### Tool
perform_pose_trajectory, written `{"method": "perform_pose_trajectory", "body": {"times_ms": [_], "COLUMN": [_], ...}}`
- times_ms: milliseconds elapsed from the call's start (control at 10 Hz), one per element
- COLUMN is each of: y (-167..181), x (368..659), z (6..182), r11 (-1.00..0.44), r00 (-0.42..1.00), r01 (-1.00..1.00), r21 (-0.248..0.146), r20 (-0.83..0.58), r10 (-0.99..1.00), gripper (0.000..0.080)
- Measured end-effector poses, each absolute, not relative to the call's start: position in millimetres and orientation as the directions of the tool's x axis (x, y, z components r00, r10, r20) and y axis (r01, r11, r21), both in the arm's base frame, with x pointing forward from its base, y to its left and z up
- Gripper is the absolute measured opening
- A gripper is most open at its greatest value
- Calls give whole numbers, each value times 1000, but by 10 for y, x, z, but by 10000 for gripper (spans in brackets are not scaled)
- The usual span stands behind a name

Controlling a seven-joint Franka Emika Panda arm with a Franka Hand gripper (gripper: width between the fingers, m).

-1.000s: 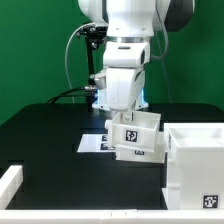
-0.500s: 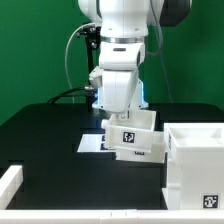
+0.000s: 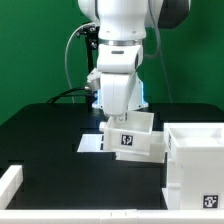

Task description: Assemble drawer

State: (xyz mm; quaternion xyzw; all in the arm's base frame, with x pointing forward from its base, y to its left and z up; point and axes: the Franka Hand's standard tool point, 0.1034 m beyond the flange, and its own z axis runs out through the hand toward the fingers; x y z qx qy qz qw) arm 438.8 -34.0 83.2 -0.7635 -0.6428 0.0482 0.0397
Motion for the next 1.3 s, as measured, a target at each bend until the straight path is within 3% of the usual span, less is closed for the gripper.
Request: {"method": "perform_pose_trajectory", "body": {"times_ms": [200,400,1000,1300], "y": [-519,-505,-594,-622], "x": [4871,5097,5079,5258], "z": [835,864,771,734], "r11": [-173,-164,-139,-128], "r00": [169,160,136,126], "r01": [978,980,982,985], "r21": [-118,-117,-129,-117], "r20": [-39,-43,-35,-23], "r10": [985,986,990,992], "gripper": [38,38,38,38]}}
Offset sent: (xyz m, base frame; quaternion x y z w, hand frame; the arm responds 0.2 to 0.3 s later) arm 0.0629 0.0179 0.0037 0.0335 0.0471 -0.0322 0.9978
